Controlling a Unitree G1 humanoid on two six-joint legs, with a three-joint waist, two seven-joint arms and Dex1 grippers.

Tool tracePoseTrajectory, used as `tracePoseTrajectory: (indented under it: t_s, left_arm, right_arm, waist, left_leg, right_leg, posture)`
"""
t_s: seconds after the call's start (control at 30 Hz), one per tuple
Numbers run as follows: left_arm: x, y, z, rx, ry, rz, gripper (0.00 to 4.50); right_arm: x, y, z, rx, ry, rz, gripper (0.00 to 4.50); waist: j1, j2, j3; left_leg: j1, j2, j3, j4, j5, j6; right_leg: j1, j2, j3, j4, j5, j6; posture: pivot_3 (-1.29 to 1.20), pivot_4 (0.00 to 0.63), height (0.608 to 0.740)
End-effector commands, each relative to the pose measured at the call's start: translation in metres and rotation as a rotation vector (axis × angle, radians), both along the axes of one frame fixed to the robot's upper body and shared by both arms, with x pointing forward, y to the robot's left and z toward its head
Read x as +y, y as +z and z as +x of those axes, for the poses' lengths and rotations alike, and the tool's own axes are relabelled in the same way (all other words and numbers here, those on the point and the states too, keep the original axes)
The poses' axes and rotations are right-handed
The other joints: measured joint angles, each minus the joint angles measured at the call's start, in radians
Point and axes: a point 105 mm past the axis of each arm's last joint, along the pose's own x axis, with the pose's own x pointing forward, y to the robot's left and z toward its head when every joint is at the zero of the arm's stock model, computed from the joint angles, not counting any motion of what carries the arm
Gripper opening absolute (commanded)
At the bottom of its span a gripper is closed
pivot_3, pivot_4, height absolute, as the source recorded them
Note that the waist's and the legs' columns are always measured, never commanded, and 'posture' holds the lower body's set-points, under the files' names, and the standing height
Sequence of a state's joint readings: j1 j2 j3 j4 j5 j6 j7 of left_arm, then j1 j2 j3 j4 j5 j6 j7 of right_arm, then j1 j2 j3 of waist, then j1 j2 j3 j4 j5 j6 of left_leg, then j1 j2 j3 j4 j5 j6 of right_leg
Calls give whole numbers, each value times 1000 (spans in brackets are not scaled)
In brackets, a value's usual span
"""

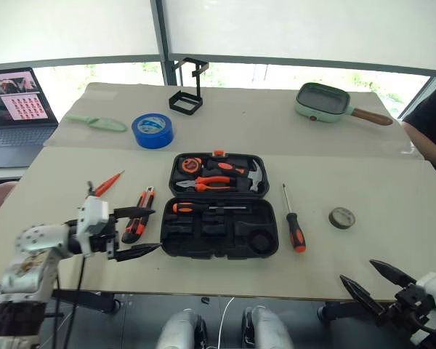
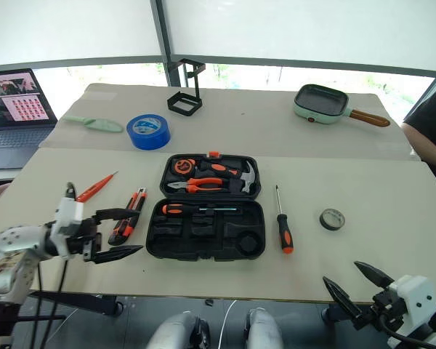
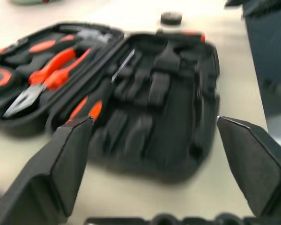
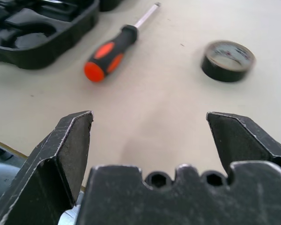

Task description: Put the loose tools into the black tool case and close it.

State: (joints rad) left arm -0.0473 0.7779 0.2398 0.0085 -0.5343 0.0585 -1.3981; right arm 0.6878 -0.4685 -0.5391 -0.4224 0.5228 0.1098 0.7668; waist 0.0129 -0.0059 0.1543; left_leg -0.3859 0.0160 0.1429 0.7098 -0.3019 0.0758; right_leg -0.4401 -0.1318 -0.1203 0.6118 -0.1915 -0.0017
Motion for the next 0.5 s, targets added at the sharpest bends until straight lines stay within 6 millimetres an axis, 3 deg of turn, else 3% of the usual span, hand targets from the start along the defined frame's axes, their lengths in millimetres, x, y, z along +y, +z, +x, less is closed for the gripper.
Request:
tracePoseTrajectory:
  t_s: [0.03,0.13,0.27,0.5]
  left_arm:
    - [11,5,-12,-39,3,-31,4472]
    - [10,2,-15,-59,-2,-41,4472]
    - [-12,11,-18,-113,-54,-97,4472]
    - [-44,17,-22,-175,-134,-122,4472]
  right_arm:
    - [10,21,20,-46,-28,17,4500]
    - [29,34,39,-33,19,50,4500]
    - [54,51,66,8,69,70,4500]
    - [76,32,86,215,29,42,4500]
  waist:
    - [-2,3,-1]
    - [-3,4,-1]
    - [0,3,-1]
    - [12,2,-1]
  left_leg:
    - [0,0,0,0,0,0]
    - [0,0,1,-1,1,-2]
    - [-2,0,1,-1,3,-5]
    - [-6,-1,1,-1,4,-6]
  right_leg:
    - [0,0,1,0,0,0]
    - [-1,0,2,0,0,-1]
    - [-1,0,1,0,1,-2]
    - [0,2,-2,-1,9,-4]
  posture:
    - [0,150,740]
    - [0,150,740]
    - [0,150,740]
    - [0,150,740]
